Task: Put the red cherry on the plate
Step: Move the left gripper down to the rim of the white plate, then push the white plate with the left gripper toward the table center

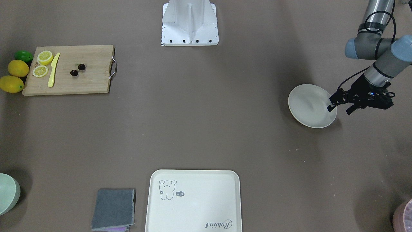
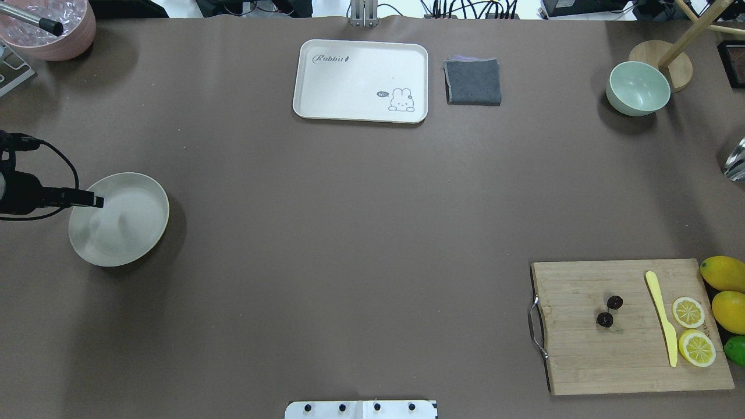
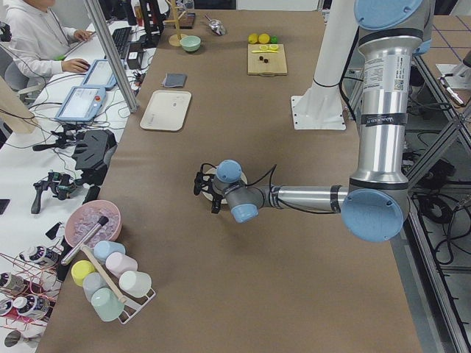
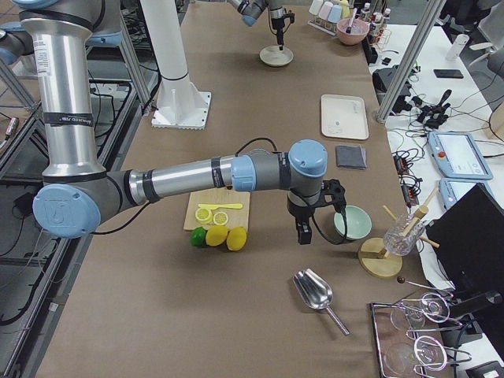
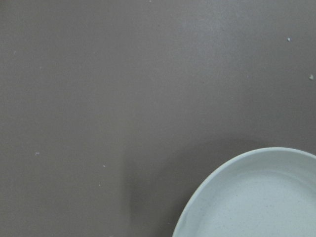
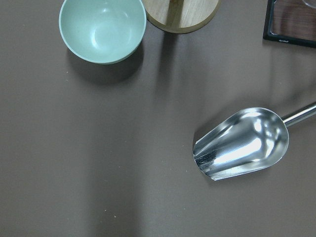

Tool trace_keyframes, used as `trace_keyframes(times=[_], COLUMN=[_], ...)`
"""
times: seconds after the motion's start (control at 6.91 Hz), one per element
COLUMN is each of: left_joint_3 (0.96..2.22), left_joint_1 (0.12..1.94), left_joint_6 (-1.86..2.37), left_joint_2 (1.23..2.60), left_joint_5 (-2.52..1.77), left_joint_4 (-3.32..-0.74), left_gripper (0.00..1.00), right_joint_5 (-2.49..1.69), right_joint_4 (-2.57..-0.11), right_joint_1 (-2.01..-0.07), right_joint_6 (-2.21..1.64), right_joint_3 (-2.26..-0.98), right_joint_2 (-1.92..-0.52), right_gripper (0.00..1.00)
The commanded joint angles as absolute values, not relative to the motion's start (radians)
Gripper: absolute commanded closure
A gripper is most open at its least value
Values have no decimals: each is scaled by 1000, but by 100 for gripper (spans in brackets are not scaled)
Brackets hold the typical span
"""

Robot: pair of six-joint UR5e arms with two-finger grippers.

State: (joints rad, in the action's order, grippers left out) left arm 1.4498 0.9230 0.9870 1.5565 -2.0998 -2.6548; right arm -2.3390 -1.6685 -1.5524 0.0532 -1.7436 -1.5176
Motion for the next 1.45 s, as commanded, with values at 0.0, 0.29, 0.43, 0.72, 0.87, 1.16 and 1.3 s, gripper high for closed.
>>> trace_keyframes(times=[0.0, 0.29, 0.43, 0.72, 0.87, 1.16, 1.3], left_joint_3=[1450, 1445, 1445, 1447, 1457, 1505, 1526], left_joint_1=[917, 917, 916, 916, 919, 946, 1036], left_joint_6=[985, 970, 922, 905, 905, 911, 916], left_joint_2=[1552, 1536, 1514, 1508, 1506, 1502, 1518], left_joint_5=[-2094, -2092, -2092, -2092, -2100, -2203, -2298], left_joint_4=[-2661, -2692, -2715, -2723, -2724, -2711, -2659], left_gripper=[42, 98, 100, 100, 100, 100, 100], right_joint_5=[-2338, -2338, -2338, -2338, -2338, -2339, -2339], right_joint_4=[-1669, -1669, -1667, -1669, -1667, -1669, -1669], right_joint_1=[-1552, -1552, -1552, -1552, -1552, -1552, -1554], right_joint_6=[54, 54, 54, 54, 54, 52, 52], right_joint_3=[-1741, -1741, -1740, -1740, -1743, -1743, -1747], right_joint_2=[-1517, -1516, -1514, -1516, -1519, -1520, -1531], right_gripper=[0, 0, 0, 0, 0, 0, 0])
